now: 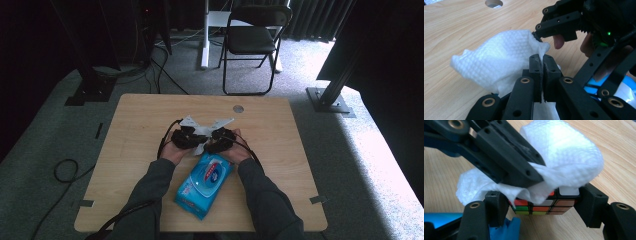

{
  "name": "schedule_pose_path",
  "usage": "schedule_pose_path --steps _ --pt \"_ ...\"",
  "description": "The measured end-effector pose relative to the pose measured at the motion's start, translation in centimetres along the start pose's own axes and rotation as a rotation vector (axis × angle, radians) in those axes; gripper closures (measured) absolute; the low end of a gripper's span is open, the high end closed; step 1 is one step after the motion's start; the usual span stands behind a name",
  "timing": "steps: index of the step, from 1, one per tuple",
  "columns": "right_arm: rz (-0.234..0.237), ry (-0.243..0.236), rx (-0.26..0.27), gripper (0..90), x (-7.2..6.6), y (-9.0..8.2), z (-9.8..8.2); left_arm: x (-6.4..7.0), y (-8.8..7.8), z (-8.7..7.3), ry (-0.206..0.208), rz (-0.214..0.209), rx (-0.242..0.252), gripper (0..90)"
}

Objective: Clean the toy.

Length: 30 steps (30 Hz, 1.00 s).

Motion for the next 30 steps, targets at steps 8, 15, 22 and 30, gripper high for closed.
schedule_pose_path --steps 8,15,22,30 --pt "-0.006 0.017 0.004 34.3 0.5 -0.2 -0.4 -1.0 -1.5 -1.2 0.017 0.088 -0.014 87.3" --pt "-0.008 0.021 0.017 34.3 0.7 -0.7 -0.4 -2.2 -3.0 -1.9 -0.028 0.128 0.003 87.3" --pt "0.002 0.011 0.027 34.3 0.7 -1.3 -0.6 -2.8 -3.1 -2.7 -0.073 0.129 0.022 87.3" --pt "0.015 0.004 0.03 34.3 0.6 -1.4 -0.7 -3.0 -3.5 -2.3 -0.094 0.115 0.064 87.3"
Point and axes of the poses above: each handheld gripper's, and its own axes: y roughly forward along the jaws, z roughly out of its top, x roughly to its right, the point moved 2 cm from there along y, roughly forward along the jaws, and after that the axes turned 9 degrees about y, right-handed, at the moved point
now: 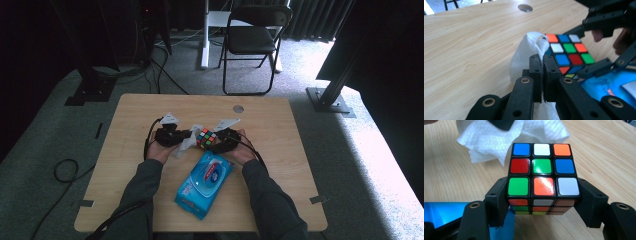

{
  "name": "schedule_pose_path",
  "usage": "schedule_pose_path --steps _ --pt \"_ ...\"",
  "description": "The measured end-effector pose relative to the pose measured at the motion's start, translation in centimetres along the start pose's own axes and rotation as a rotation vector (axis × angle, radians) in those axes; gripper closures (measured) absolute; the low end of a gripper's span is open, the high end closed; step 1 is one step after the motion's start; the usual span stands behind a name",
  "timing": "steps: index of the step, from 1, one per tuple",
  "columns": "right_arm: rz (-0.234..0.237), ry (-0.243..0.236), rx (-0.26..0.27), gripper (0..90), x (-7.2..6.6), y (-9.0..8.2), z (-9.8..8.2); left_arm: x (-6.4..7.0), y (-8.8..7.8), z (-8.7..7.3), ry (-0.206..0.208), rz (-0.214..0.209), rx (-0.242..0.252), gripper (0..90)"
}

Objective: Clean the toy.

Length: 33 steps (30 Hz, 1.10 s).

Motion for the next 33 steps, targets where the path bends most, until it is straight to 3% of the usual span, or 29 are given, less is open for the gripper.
schedule_pose_path --steps 7,18,33 --pt "0.009 -0.014 -0.004 34.4 -0.3 0.1 -0.1 0.2 0.0 0.6 -0.011 -0.019 0.026 87.3" --pt "0.016 -0.02 0.019 34.3 -0.5 -0.2 0.3 0.6 1.4 0.1 -0.011 -0.032 -0.01 87.3" --pt "0.036 -0.022 0.03 34.4 -0.6 -0.4 0.6 0.4 1.7 -0.2 -0.021 -0.036 -0.028 87.3"
Point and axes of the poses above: each handheld gripper's, and its own axes: y roughly forward along the jaws, z roughly out of its top, x roughly to its right, the point moved 2 cm from there along y, roughly forward along the jaws, and after that the axes turned 9 degrees about y, right-handed, at the moved point
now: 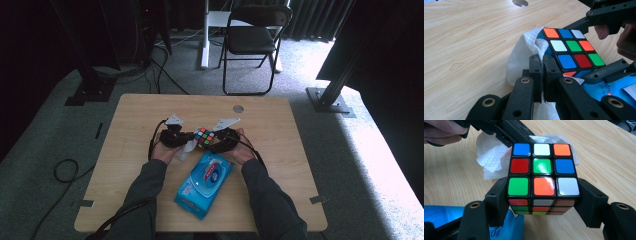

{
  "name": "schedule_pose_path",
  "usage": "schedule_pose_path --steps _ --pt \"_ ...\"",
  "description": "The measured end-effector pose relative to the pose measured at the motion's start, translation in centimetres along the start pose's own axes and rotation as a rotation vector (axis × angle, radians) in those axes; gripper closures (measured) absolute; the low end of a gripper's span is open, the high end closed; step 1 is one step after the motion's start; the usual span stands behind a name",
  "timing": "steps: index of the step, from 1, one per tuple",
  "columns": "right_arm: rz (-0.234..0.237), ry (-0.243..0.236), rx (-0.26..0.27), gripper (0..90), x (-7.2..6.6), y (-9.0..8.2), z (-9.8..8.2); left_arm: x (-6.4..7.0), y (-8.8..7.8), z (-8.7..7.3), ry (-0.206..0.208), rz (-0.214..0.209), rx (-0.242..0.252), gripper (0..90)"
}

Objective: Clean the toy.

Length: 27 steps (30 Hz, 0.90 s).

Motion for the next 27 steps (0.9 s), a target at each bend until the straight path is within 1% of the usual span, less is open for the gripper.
schedule_pose_path --steps 4,8,14,17,18,22,25,27 --pt "0.004 -0.007 -0.005 34.3 -0.1 0.0 0.1 -0.1 -0.2 0.2 -0.008 -0.007 0.013 87.3" --pt "0.001 -0.022 -0.013 34.3 -0.3 0.2 0.2 -0.3 -0.6 0.7 -0.024 -0.013 0.04 87.3" --pt "-0.001 -0.035 -0.023 34.3 -0.5 0.6 0.2 -0.1 -1.0 1.3 -0.015 -0.018 0.057 87.2" --pt "-0.001 -0.044 -0.03 34.3 -0.7 0.9 0.2 -0.1 -1.0 1.6 -0.008 -0.024 0.062 87.2" --pt "0.004 -0.043 -0.033 34.4 -0.8 0.9 0.1 -0.1 -1.0 1.8 -0.012 -0.023 0.066 87.2" --pt "0.008 -0.065 -0.037 34.3 -1.2 1.2 0.2 0.0 -1.0 2.1 -0.009 -0.029 0.071 87.2" --pt "0.007 -0.063 -0.034 34.3 -1.3 1.2 0.2 0.0 -1.0 2.1 -0.006 -0.028 0.068 87.2" --pt "0.005 -0.065 -0.03 34.3 -1.2 1.0 0.3 -0.2 -0.8 2.0 -0.015 -0.024 0.063 87.2"
Point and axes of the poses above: each handheld gripper's, and its own axes: y roughly forward along the jaws, z roughly out of its top, x roughly to its right, the point moved 2 cm from there along y, roughly forward along the jaws, and after that the axes turned 9 degrees about y, right-handed, at the moved point
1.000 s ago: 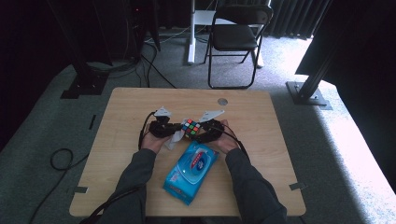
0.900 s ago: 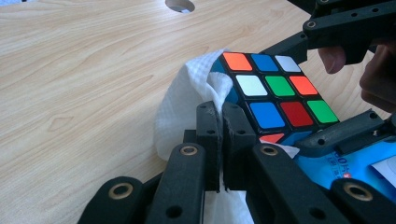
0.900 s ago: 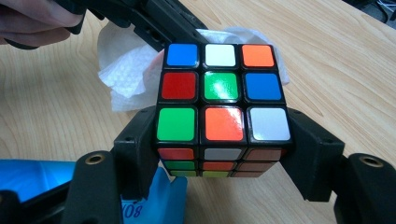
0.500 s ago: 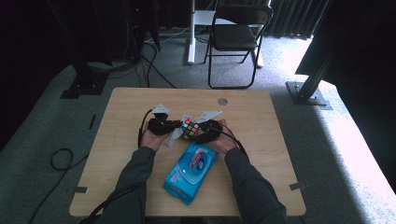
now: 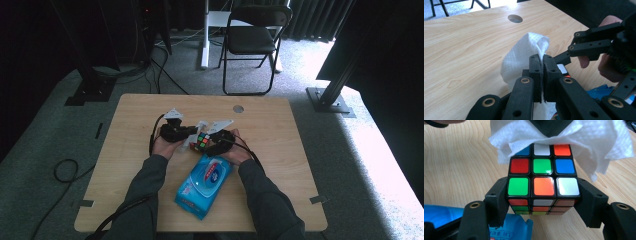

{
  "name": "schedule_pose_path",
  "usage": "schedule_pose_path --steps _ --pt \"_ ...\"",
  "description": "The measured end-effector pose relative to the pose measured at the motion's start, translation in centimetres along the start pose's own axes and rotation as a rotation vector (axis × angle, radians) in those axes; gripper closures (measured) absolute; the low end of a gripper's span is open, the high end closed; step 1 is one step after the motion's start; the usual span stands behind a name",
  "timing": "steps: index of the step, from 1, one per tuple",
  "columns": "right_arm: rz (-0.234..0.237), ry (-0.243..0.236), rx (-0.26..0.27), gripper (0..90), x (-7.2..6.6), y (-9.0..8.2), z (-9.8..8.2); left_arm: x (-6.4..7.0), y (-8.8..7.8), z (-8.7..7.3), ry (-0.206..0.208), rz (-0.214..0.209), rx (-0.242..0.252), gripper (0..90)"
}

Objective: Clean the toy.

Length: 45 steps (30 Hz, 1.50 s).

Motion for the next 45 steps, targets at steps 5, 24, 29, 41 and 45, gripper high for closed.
schedule_pose_path --steps 5,24,29,41,45 --pt "0.0 -0.003 0.004 34.3 0.0 -0.2 0.1 -0.4 0.2 -0.4 -0.024 -0.005 0.006 87.2" --pt "0.013 0.027 0.034 34.4 0.1 -0.5 0.0 -0.8 0.7 -1.5 -0.059 0.02 -0.027 87.1" --pt "0.017 0.028 0.041 34.3 0.3 -0.8 0.0 -0.9 1.0 -1.8 -0.075 0.011 -0.03 87.1" --pt "0.029 0.029 0.047 34.3 0.1 -0.7 0.0 -1.2 0.9 -2.0 -0.091 -0.003 -0.027 87.1" --pt "0.022 0.034 0.047 34.3 0.2 -0.7 0.0 -1.1 1.0 -2.3 -0.09 0.0 -0.045 87.1"
Point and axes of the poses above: each handheld gripper's, and its own axes: y roughly forward along the jaws, z roughly out of its top, x roughly to its right, the point moved 2 cm from there along y, roughly forward along the jaws, and after that the axes turned 9 degrees about y, right-handed, at the moved point
